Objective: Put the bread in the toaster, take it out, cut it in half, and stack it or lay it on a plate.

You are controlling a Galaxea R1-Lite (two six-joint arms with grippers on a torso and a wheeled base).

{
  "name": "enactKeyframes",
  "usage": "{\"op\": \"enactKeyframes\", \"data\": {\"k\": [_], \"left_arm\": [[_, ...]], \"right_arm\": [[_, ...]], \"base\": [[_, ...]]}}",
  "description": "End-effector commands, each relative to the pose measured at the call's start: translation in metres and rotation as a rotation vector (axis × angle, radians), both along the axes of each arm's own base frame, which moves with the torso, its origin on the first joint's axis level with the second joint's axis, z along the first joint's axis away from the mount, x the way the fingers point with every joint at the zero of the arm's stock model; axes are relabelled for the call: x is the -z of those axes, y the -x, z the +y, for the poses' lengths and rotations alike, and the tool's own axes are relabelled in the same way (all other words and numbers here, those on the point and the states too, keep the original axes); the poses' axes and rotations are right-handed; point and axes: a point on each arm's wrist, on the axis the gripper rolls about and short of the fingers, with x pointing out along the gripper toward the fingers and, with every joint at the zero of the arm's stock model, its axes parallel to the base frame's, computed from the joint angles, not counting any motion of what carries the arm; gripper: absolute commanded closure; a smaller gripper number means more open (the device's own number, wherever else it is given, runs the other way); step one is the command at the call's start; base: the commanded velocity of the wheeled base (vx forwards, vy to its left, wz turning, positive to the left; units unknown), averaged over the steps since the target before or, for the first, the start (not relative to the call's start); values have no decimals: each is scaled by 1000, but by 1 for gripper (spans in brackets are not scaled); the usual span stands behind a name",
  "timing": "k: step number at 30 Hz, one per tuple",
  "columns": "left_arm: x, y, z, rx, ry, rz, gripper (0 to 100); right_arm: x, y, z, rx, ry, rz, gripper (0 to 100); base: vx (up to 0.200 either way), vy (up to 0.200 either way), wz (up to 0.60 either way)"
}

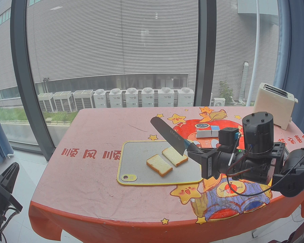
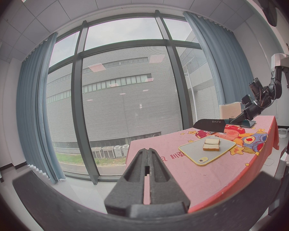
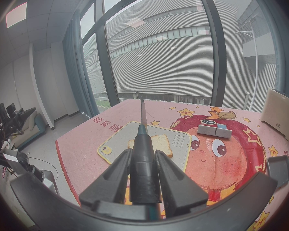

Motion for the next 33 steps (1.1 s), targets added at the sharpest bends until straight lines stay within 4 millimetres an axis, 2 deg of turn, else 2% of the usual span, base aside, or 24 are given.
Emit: {"op": "enactKeyframes", "data": {"k": [1, 8, 19, 33], "left_arm": [[7, 26, -5, -1, -11, -54, 100], [29, 53, -10, 0, -19, -12, 100], [61, 76, -14, -6, -32, 64, 100], [64, 79, -11, -134, -17, 56, 100]], "right_arm": [[-1, 0, 0, 0, -2, -2, 100], [-3, 0, 0, 2, -6, -9, 100], [-2, 0, 0, 4, -4, -8, 100], [-5, 1, -1, 5, -10, -16, 100]], "base": [[0, 0, 0], [0, 0, 0], [0, 0, 0], [0, 0, 0]]}}
